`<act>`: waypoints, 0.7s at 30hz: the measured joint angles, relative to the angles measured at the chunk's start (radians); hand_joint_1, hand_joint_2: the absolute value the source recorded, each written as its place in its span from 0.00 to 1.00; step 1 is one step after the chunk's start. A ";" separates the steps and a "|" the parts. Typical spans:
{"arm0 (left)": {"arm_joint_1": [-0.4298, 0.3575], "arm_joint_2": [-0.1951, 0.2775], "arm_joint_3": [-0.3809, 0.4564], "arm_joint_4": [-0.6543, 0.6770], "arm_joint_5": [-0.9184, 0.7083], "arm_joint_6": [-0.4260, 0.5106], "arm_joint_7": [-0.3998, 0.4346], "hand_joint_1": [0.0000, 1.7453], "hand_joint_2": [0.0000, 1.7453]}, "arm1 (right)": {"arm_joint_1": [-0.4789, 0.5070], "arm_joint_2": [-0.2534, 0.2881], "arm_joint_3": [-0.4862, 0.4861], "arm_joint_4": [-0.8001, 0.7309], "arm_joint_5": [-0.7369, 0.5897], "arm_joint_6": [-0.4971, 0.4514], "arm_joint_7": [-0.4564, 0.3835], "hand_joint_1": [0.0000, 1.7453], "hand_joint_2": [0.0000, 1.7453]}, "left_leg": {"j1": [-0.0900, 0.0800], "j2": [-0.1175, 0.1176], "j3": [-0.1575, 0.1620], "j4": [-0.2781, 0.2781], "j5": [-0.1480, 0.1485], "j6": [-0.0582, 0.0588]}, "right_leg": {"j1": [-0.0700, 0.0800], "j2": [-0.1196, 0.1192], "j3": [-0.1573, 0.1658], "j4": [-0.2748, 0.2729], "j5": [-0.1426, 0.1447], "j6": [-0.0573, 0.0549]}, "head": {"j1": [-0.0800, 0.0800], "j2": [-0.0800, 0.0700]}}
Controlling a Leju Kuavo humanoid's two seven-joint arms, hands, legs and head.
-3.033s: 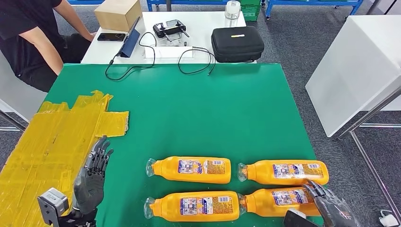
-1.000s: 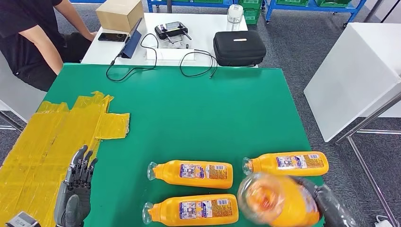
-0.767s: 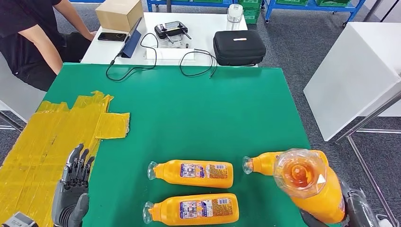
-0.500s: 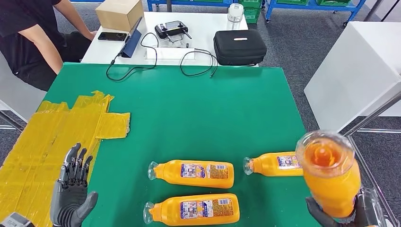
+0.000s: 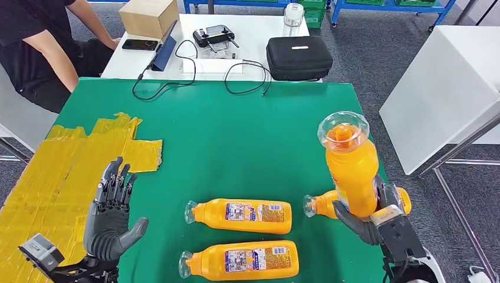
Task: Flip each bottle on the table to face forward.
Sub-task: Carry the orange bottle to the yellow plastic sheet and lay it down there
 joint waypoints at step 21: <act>-0.168 0.034 -0.084 0.113 0.108 0.022 0.100 0.00 1.00 | -0.607 0.073 0.359 0.556 0.102 -0.049 0.117 1.00 1.00 | -0.001 -0.001 -0.005 0.000 0.007 -0.002 | -0.001 0.000 -0.008 0.006 0.004 0.000 | 0.000 0.000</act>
